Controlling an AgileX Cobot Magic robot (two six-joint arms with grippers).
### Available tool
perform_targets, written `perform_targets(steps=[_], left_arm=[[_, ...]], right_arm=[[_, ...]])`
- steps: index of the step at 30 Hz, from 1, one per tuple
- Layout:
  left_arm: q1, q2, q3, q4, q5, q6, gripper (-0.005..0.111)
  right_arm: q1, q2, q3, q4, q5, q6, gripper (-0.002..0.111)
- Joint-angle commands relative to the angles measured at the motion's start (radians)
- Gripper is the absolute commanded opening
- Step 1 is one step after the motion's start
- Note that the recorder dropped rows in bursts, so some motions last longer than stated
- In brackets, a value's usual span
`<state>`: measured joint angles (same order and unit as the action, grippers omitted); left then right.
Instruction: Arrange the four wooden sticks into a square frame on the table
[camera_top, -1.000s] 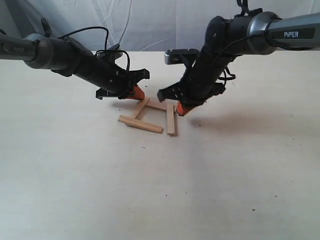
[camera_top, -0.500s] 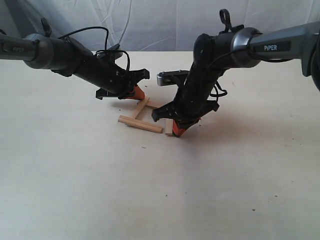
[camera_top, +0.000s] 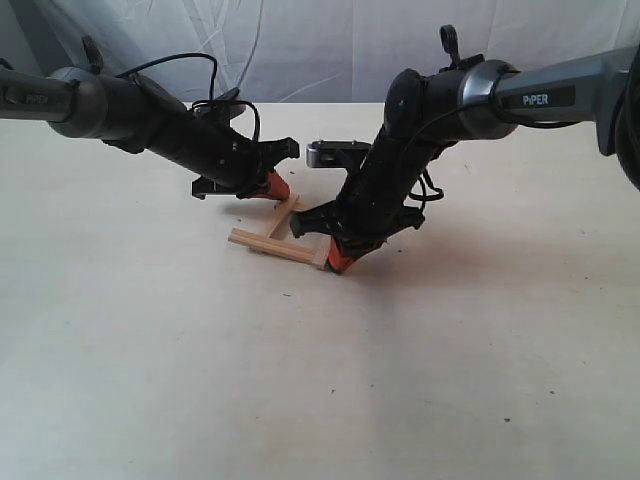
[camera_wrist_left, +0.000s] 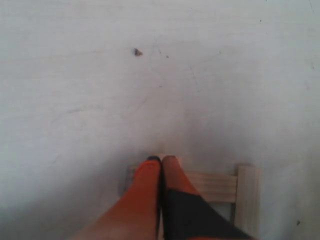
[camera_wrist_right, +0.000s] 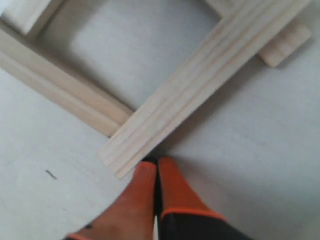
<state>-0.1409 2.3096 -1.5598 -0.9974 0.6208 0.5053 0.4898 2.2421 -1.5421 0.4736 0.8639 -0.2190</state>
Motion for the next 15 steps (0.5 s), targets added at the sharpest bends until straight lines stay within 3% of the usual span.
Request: perform_targets(steps=[1,9,15], left_arm=[[-0.002,0.039,0.018,0.056,0.032,-0.001,0.0],[0.012,0.001,-0.006,0.058,0.033,-0.001,0.0],[0.077,-0.082,-0.008,0.089,0.07,-0.001,0.0]], right_arm=[[-0.001,0.0,0.004,0.013,-0.006,-0.012,-0.001],[-0.001,-0.004,0.002,-0.016,-0.006,-0.012,-0.001],[-0.001,-0.004,0.002,-0.109,0.01,0.012,-0.001]])
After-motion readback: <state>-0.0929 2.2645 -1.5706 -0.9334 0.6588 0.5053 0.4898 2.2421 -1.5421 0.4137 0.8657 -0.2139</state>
